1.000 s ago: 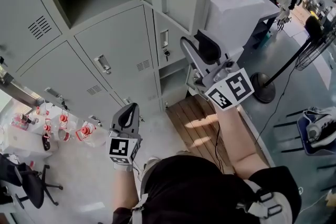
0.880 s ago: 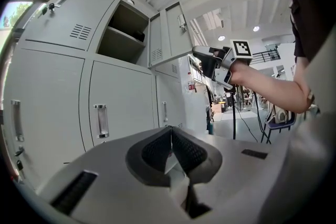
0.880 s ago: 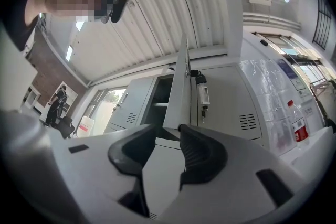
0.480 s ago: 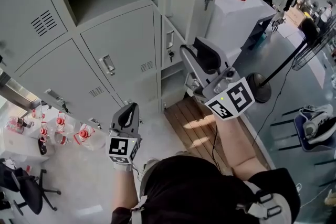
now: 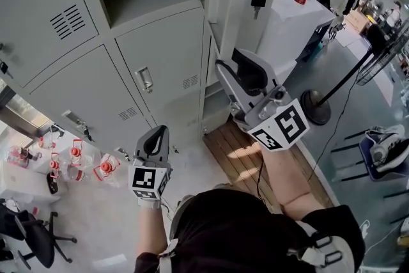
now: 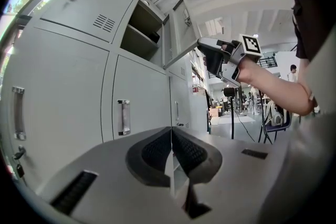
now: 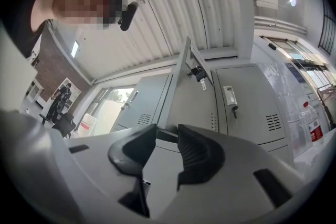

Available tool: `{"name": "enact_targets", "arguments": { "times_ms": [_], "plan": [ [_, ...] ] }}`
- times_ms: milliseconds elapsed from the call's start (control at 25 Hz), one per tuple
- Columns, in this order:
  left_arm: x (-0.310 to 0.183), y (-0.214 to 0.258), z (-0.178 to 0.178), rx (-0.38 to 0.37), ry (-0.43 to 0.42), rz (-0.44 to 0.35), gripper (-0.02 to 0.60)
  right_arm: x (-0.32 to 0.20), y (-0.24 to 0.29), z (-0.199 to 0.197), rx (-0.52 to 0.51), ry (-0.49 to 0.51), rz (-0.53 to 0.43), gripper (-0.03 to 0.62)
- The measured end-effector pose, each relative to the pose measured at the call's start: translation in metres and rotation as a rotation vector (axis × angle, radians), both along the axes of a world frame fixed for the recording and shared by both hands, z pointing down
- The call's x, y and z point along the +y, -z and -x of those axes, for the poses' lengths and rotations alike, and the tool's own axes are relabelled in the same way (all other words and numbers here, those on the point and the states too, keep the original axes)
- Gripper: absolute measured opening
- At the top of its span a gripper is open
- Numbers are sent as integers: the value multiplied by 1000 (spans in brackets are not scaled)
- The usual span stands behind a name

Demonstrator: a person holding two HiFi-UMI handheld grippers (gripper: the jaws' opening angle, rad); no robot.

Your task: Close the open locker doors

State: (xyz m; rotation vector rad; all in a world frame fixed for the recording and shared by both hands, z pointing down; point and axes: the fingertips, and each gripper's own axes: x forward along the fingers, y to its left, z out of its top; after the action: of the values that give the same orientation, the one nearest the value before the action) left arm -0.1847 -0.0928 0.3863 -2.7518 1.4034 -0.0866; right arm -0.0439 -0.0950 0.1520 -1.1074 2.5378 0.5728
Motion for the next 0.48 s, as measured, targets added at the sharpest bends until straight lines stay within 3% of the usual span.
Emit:
{"name": "enact_targets", "arguments": {
  "times_ms": [480],
  "plan": [
    [4, -11, 78, 2, 88, 11, 9, -13, 4, 68, 17, 42, -31, 123]
  ]
}}
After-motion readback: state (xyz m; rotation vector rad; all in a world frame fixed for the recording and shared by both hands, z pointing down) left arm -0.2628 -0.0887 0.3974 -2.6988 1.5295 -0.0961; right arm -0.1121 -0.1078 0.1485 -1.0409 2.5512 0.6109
